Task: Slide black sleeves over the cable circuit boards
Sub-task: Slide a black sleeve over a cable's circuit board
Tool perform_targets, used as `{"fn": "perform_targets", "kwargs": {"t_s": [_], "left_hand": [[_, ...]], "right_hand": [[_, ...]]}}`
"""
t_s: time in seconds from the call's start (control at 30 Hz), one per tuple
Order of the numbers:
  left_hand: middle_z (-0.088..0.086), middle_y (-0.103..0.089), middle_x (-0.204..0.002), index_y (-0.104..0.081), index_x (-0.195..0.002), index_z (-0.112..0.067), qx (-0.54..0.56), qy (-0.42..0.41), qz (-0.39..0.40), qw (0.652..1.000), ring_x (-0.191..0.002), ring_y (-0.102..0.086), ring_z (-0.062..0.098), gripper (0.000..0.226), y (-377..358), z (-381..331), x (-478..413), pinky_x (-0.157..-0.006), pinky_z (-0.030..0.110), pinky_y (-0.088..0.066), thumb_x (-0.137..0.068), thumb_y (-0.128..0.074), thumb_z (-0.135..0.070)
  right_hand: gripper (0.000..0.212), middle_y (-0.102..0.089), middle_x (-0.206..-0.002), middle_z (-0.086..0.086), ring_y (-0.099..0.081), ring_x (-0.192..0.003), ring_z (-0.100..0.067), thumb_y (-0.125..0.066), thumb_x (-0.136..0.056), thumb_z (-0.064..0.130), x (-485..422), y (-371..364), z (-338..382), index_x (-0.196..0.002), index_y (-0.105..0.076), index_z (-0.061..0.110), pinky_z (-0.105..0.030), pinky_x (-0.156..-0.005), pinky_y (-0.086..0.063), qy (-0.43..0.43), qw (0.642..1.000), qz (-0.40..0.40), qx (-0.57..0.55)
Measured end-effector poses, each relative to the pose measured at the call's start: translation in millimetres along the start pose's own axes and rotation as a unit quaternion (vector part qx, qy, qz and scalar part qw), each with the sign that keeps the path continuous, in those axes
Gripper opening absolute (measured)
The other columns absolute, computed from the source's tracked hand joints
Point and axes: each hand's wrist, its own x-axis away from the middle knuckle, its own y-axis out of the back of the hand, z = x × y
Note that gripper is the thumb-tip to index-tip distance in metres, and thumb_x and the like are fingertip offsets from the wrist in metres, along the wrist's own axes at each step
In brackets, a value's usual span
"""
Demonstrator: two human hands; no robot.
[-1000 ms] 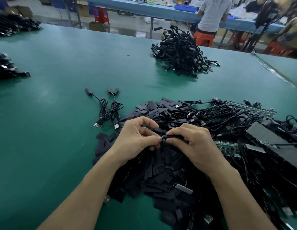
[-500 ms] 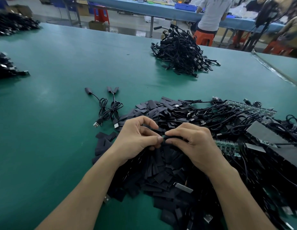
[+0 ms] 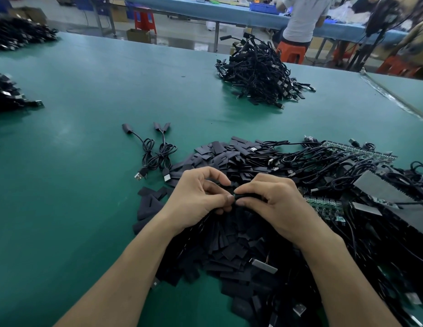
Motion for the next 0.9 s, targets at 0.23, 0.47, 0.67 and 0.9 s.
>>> {"fn": "perform_targets", "kwargs": {"t_s": [0.23,0.47,0.67,0.9], "left_hand": [[0.019,-0.074,-0.075,-0.064,-0.094,-0.008,0.023,-0.004,-0.003,1.0,-0.066,-0.072,0.022,0.022,0.9,0.9,-1.3,-0.058,0.024,-0.055,-0.083,-0.074,0.008],[0.015,-0.073,-0.072,-0.061,-0.094,-0.005,0.069,0.0,-0.056,0.996,-0.068,-0.074,0.025,0.02,-1.4,3.1,-2.8,-0.058,0.025,-0.056,-0.084,-0.072,0.008],[0.014,-0.074,-0.072,-0.061,-0.094,-0.006,0.068,0.0,-0.06,0.996,-0.069,-0.074,0.025,0.019,-1.9,4.8,-3.3,-0.06,0.024,-0.056,-0.085,-0.072,0.008],[0.013,-0.073,-0.07,-0.062,-0.093,-0.006,0.049,0.004,-0.059,0.997,-0.069,-0.075,0.026,0.019,-1.6,6.6,-3.3,-0.061,0.026,-0.057,-0.086,-0.071,0.009]], "right_hand": [[0.027,-0.067,-0.09,0.01,-0.062,-0.085,-0.005,-0.082,-0.081,0.023,-0.9,-2.6,2.5,-0.106,-0.076,0.02,-0.018,-0.077,-0.046,-0.027,0.999,-0.038,0.021],[0.023,-0.069,-0.074,0.017,-0.065,-0.07,0.003,-0.086,-0.074,0.019,-0.3,-1.9,3.3,-0.093,-0.074,0.024,-0.009,-0.066,-0.05,-0.144,0.972,-0.183,-0.043],[0.023,-0.071,-0.08,0.022,-0.067,-0.074,0.008,-0.084,-0.077,0.017,-0.1,-4.8,6.0,-0.099,-0.079,0.019,-0.011,-0.072,-0.053,-0.159,0.971,-0.168,-0.056],[0.031,-0.069,-0.081,0.021,-0.066,-0.078,0.01,-0.084,-0.077,0.018,1.0,-6.9,8.5,-0.107,-0.077,0.016,-0.007,-0.074,-0.05,-0.139,0.982,-0.125,-0.033]]}}
